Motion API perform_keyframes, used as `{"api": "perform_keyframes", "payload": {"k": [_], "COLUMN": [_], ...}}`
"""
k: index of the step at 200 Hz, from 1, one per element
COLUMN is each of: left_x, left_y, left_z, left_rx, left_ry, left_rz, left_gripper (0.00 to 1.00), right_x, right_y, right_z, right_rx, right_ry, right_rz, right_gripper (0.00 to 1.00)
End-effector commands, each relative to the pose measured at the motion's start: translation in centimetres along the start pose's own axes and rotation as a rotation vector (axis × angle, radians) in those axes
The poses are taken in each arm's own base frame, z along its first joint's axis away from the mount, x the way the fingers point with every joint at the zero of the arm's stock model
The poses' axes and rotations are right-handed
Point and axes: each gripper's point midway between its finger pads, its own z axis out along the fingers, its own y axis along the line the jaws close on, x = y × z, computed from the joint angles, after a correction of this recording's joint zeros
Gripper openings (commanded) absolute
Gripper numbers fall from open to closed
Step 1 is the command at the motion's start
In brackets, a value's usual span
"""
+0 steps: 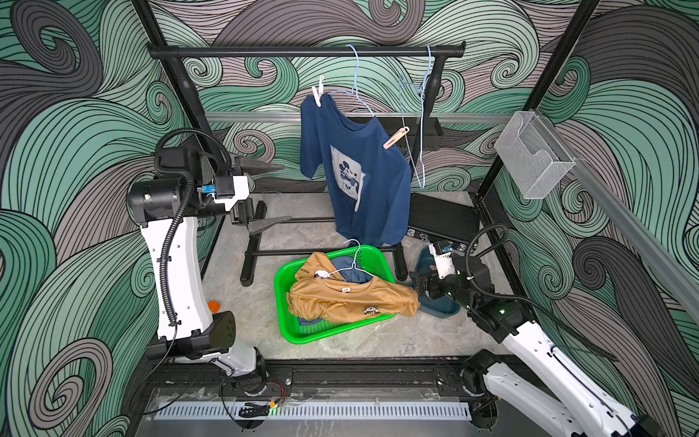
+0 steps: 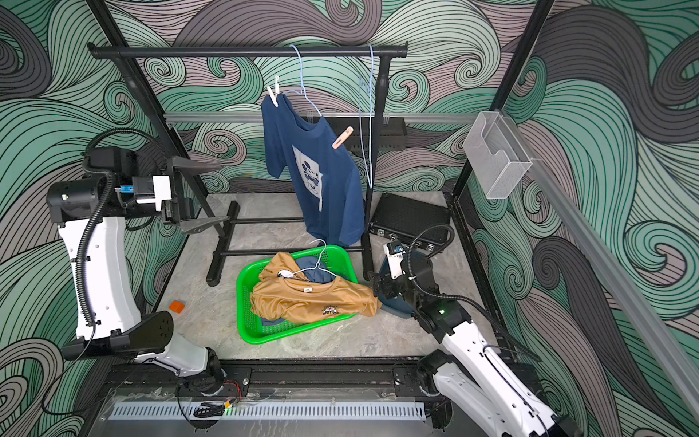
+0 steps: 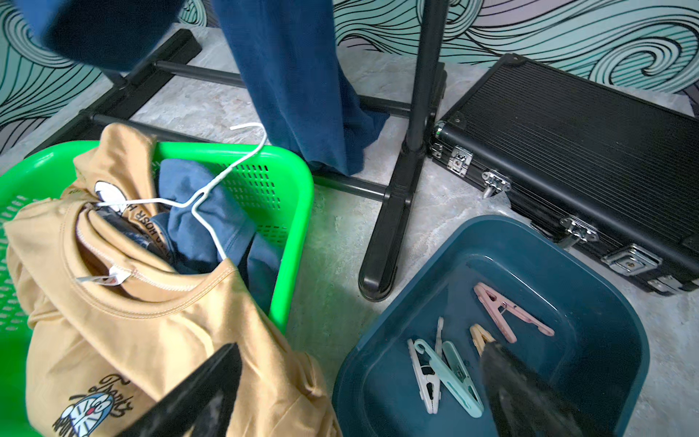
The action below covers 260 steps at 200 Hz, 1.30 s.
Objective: Remove the clothespins securing t-shirts to the hanger
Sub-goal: Pick up the hanger from the basket.
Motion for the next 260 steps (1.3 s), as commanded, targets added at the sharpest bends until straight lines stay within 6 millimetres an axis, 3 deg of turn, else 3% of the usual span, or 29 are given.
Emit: {"api": "perform_keyframes", "payload": {"k": [1,18,57,94,107,115,149,223,228,260], "left_x": [-0.8,-0.3,-0.1,1.0,2.3,1.9,4.2,6.5,7.5,6.7], "left_y": [0.1,0.1,-1.2,-2.7,-2.8,-3.5,-3.3,-1.5,-0.9,0.5], "left_z": [-0.8,-1.0,-1.0,-1.4,-1.8,-2.1,-3.8,-6.6,-7.1,-7.8], "left_rx": [-0.051,-0.065,-0.074,-0.104,-0.123,-0.137,-0.213,-0.293,-0.3,-0.305], "left_ry": [-0.089,-0.081,-0.081,-0.059,-0.046,-0.032,0.037,0.124,0.126,0.152], "left_rz": [-0.11,-0.037,0.037,0.033,0.02,0.047,0.111,0.17,0.147,0.242], "left_gripper": [0.99,0.99,0.99,0.99,0.99,0.99,0.98,0.99,0.99,0.99], "right_x": [-1.4,-2.6,-1.9,-0.2,0.3,0.8,2.0,0.2,0.0,-0.7], "right_y": [1.8,4.0,9.5,13.1,14.2,14.8,16.0,17.0,17.0,17.5], "right_z": [-0.8,-1.2,-0.8,1.6,2.1,2.4,3.5,6.8,6.9,7.5], "right_rx": [-0.09,-0.194,-0.436,-0.471,-0.482,-0.485,-0.502,-0.468,-0.469,-0.477], "right_ry": [-0.051,-0.102,-0.028,0.034,0.043,0.056,0.098,0.139,0.136,0.133], "right_rz": [-0.071,-0.109,-0.215,-0.29,-0.311,-0.332,-0.386,-0.514,-0.517,-0.544], "right_gripper": [0.99,0.99,0.98,0.96,0.95,0.95,0.92,0.94,0.94,0.95]}}
